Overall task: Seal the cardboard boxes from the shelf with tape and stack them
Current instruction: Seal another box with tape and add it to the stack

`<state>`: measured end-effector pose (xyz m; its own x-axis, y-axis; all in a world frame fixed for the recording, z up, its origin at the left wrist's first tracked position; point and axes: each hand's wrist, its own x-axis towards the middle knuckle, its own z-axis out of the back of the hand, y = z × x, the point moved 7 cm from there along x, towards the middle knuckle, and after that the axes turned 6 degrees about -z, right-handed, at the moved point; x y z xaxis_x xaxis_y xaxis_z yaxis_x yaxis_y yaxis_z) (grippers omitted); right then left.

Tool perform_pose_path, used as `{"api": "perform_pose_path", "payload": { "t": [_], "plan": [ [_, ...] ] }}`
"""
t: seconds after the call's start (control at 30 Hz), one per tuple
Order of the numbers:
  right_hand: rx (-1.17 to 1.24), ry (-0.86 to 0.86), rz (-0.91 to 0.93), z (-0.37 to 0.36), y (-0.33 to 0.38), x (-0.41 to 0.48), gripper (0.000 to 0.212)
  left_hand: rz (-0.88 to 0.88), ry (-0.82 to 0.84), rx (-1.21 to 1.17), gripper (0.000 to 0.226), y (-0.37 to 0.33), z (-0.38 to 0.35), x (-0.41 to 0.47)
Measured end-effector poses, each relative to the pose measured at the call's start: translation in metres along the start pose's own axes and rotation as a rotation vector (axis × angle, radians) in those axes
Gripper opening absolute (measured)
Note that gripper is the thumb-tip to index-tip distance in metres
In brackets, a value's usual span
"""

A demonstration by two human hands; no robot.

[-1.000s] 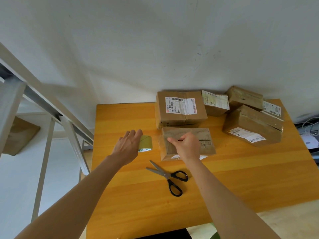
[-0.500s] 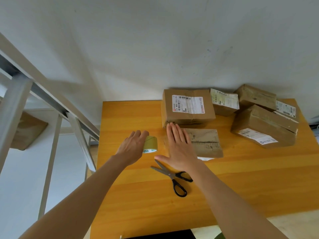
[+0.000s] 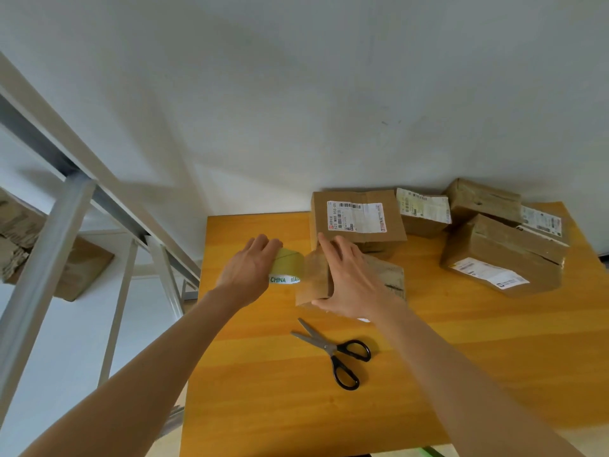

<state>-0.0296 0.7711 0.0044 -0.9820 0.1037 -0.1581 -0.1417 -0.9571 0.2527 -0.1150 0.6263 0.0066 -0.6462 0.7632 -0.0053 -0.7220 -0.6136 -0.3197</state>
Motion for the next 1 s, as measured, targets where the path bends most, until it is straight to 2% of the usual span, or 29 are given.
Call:
{"api": "perform_pose_path", "payload": {
  "t": [0.07,0.17,0.3,0.43,0.53,0.63,0.83,1.0],
  "plan": [
    [0.077,-0.06,0.004,0.012,0.0,-0.002,0.121,0.002,-0.072,-0.038,0.043,-0.005,0.013,0.002],
    [0.154,-0.115,-0.022,0.024,-0.008,-0.009,0.118,0.091,-0.155,-0.127,0.044,-0.01,0.019,0.004],
    [0.144,-0.056,-0.077,0.034,-0.024,-0.018,0.116,0.221,-0.201,-0.309,0.04,-0.019,0.009,0.004],
    [-0.05,-0.02,-0.063,0.043,-0.029,-0.02,0.107,0.215,-0.21,-0.448,0.041,-0.04,-0.001,0.01],
    [-0.201,0.031,-0.055,0.041,-0.03,-0.02,0.116,0.176,-0.206,-0.463,0.052,-0.052,-0.005,0.014],
    [-0.245,0.029,-0.095,0.038,-0.035,-0.023,0.119,0.167,-0.182,-0.498,0.059,-0.059,-0.015,0.016],
    [-0.091,0.014,-0.091,0.041,-0.039,-0.028,0.118,0.228,-0.25,-0.536,0.062,-0.06,-0.013,0.017],
    [0.129,0.02,-0.068,0.051,-0.031,-0.018,0.118,0.363,-0.406,-0.599,0.042,-0.041,0.01,0.019]
  ]
}}
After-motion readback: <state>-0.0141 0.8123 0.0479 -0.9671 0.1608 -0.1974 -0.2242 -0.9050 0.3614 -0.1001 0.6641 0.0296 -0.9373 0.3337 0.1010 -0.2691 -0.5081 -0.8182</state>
